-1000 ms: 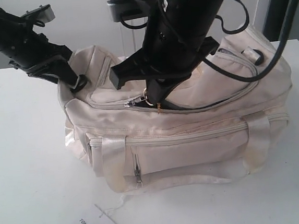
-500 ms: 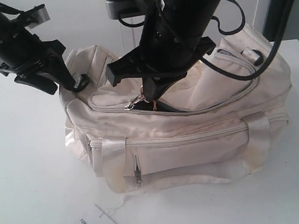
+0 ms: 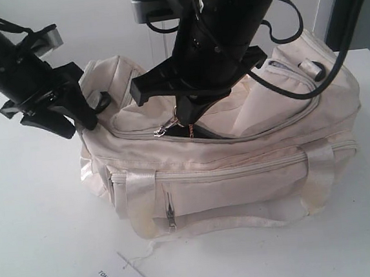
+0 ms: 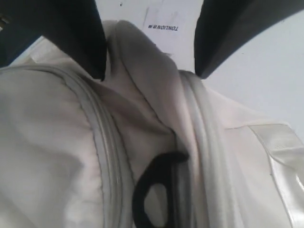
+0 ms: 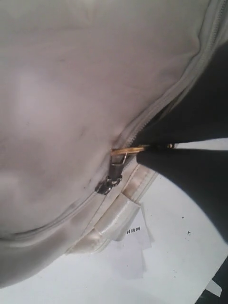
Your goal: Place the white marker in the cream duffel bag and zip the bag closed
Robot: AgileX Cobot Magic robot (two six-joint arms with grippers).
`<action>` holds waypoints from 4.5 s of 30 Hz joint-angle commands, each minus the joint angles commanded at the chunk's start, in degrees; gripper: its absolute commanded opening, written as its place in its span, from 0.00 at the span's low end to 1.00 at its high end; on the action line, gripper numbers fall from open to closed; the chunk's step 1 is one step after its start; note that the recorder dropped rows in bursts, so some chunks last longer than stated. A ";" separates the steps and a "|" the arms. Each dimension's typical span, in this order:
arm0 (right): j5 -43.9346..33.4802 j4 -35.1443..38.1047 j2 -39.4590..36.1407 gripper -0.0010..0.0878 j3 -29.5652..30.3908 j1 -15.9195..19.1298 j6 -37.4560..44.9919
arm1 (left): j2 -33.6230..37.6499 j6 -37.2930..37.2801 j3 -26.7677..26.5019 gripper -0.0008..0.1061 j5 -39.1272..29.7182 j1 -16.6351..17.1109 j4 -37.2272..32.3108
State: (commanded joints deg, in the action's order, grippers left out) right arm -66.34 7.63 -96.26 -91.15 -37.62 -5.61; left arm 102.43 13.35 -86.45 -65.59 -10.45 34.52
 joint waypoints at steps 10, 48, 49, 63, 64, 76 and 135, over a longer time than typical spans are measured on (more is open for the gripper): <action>-0.21 0.00 0.00 0.01 0.00 0.00 -0.14 | 0.00 4.82 5.27 0.04 3.60 0.00 2.27; -3.62 -12.39 7.73 0.01 0.00 12.26 -1.22 | 0.00 4.47 5.32 0.01 5.78 0.00 -8.89; -3.62 -12.39 7.73 0.01 0.00 12.98 -1.22 | 0.00 4.47 5.32 0.01 5.78 0.00 -8.89; -3.62 -12.29 7.73 0.01 0.00 20.52 -0.47 | 0.00 4.48 5.32 0.01 6.99 0.00 -8.89; -3.62 -12.29 7.73 0.01 0.00 20.63 -0.47 | -0.11 4.24 5.32 0.01 7.24 0.00 -8.89; -3.62 -11.55 7.73 0.01 6.52 21.16 0.94 | -4.25 2.76 5.32 0.01 9.92 0.00 -10.67; 0.33 3.26 7.55 0.01 8.60 21.16 7.51 | -15.76 61.72 5.09 0.42 14.67 -14.38 8.76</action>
State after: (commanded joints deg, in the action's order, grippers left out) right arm -66.00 10.89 -88.71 -82.55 -16.45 1.90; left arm 86.67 75.08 -81.35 -50.93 -24.83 43.28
